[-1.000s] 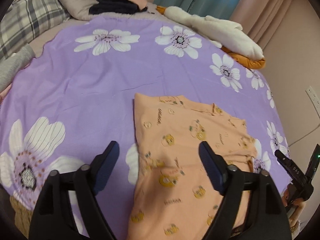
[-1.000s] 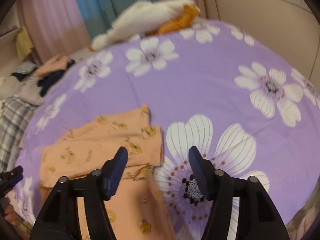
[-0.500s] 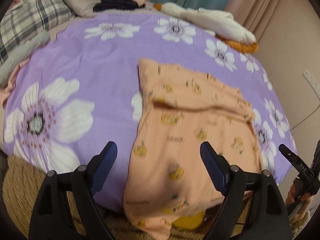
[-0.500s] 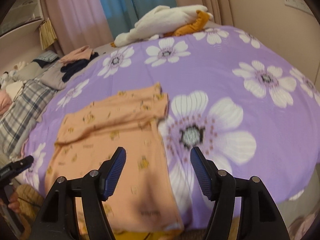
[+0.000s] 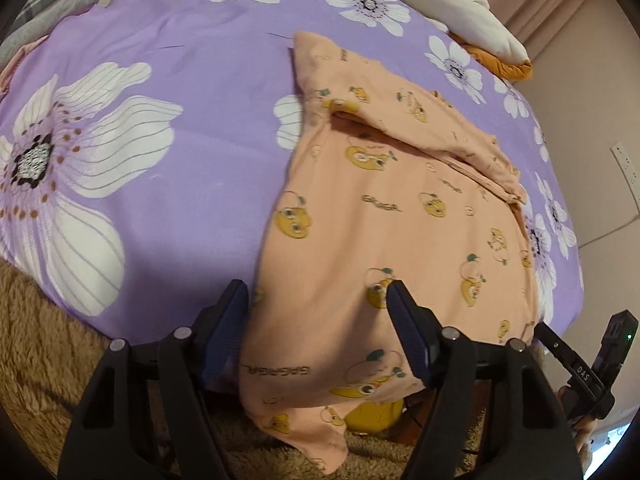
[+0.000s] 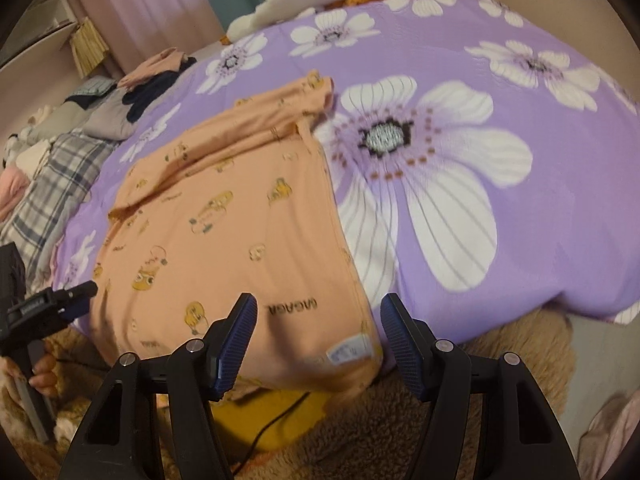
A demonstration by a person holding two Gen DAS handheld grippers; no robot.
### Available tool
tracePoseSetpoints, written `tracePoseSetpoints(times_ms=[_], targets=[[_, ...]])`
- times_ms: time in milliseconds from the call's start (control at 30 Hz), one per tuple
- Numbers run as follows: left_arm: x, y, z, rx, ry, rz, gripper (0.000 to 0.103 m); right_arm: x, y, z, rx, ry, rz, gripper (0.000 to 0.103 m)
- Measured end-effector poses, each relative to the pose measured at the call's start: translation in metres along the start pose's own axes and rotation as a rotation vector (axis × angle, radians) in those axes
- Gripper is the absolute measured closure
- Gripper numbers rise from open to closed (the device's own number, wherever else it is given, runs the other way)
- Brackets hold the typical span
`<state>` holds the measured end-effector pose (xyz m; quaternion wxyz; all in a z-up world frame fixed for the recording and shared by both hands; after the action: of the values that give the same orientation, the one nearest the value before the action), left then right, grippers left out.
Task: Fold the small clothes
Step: 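Close the left tool on the shirt hem while the right tool grasps the hem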
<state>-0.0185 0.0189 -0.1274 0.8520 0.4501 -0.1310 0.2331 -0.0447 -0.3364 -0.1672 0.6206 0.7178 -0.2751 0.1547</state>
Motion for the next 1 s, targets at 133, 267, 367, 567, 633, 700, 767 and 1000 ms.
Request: tracePoseSetpoints(times_ms=[133,267,367,567,633,700,767,1000], targets=[[-0.001,0.0,-0.001,0.009,-0.012,0.005,0.034,-0.006,-0.004,0.001,-0.005,0.008,-0.017,0.037],[0.0,-0.007,-0.003,-0.104,0.003,-0.027,0.051,-0.008,-0.005,-0.001,-0.008,0.021,-0.023,0.044],[-0.001,-0.012,-0.006,-0.164,0.024,-0.046,0.089,-0.008,-0.007,-0.003,-0.024,0.039,-0.016,0.059],[-0.005,-0.006,0.006,-0.204,0.028,-0.032,0.098,-0.008,-0.004,-0.013,0.037,0.068,-0.019,0.093],[-0.001,0.005,0.012,-0.239,0.025,-0.002,0.098,-0.006,0.001,-0.013,0.078,0.056,-0.023,0.093],[0.007,0.021,0.02,-0.289,0.008,0.039,0.099,0.0,0.01,-0.013,0.155,0.03,-0.016,0.093],[0.016,0.031,0.026,-0.333,-0.001,0.069,0.099,0.011,0.025,-0.014,0.182,0.03,0.029,0.093],[0.05,0.051,0.039,-0.333,-0.058,0.171,0.102,0.055,0.043,-0.02,0.24,0.009,0.142,0.094]])
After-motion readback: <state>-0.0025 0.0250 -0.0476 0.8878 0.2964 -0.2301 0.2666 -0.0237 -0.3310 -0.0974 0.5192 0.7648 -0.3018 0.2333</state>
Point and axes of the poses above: each gripper's, at about its wrist camera, not at the fingertips, and y roughly against the way its jaws point, z to its right, x to its top, the point moved 1 cm from there along -y, roughly the way its jaws point, and after that the axes turned 14 degrees about -x, right-handed, at the moved point
